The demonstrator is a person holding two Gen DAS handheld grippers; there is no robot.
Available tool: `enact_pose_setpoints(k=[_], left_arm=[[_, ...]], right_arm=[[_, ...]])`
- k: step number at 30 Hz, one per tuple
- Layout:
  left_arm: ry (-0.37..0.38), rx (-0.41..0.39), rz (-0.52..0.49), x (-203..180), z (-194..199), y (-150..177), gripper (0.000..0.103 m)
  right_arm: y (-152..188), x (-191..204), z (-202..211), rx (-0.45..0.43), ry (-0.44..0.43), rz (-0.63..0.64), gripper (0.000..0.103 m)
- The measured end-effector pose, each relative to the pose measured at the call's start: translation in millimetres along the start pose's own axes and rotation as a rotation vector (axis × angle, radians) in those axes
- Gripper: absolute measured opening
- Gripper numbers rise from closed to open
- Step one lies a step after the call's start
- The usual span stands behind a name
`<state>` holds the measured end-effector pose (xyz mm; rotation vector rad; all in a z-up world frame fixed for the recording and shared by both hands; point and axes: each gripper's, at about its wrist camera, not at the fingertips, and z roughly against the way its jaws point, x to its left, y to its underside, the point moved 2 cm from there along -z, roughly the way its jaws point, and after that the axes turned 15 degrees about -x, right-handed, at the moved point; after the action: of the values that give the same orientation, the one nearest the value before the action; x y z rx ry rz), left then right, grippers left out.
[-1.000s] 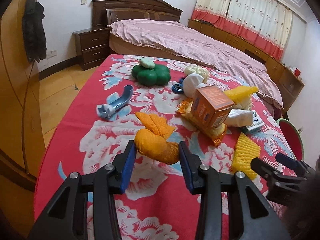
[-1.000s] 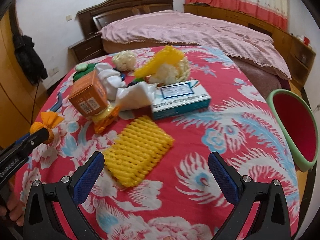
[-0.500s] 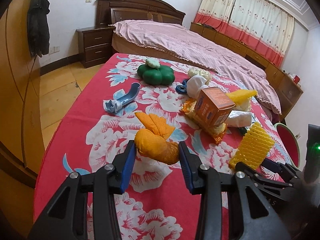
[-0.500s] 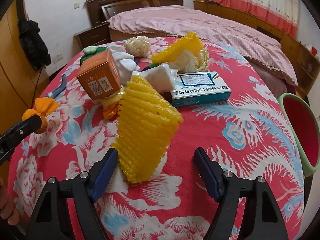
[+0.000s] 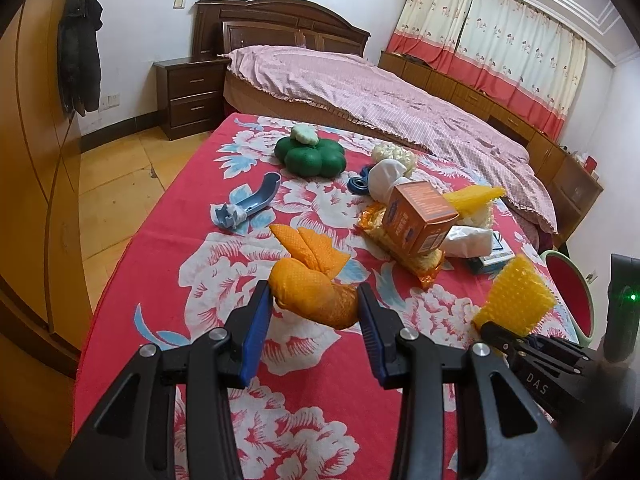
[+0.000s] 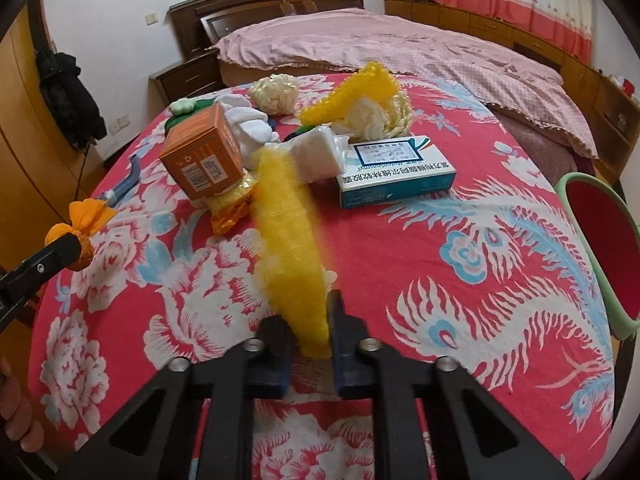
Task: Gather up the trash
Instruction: 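Grasp the orange cloth bundle with the left gripper while the right grasps the yellow foam net, then carry both held items over the red bucket and open both grippers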
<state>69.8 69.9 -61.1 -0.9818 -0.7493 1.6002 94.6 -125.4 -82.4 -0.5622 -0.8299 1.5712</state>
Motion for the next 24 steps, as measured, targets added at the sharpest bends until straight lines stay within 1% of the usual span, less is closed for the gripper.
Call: enact_pose_setpoints(k=[4,11,18,21,24], left_arm=[[0.005,-0.006,-0.003,-3.0,4.4,-3.5,0.044],[0.021,-0.018,-0.028,-14.9,13.9,-8.3,0.044],[0.076,-0.017,-0.056,-38.1,21.0,-15.1,0.044],[0.099,-0.019,-0.088,-53.6,22.2,-19.9,0.044],[0.133,-0.01,-0.095,-66.9,21.1,-24.6,0.044]], right_arm=[[0.7,-3.8,7.2,-0.01,-0.012,-0.015,0.011],[-5.5,-18.4,37.4,-0.074,-0.009,-0.044,0.011],[-17.5,-35.7,73.2,-0.168,0.016,-0.055,0.011],[-23.9,-45.2,85.3,-0.194,0.02,-0.057,0.011],[-29.7,-56.5,95.1,-0.217,0.029,-0.063,0.011]])
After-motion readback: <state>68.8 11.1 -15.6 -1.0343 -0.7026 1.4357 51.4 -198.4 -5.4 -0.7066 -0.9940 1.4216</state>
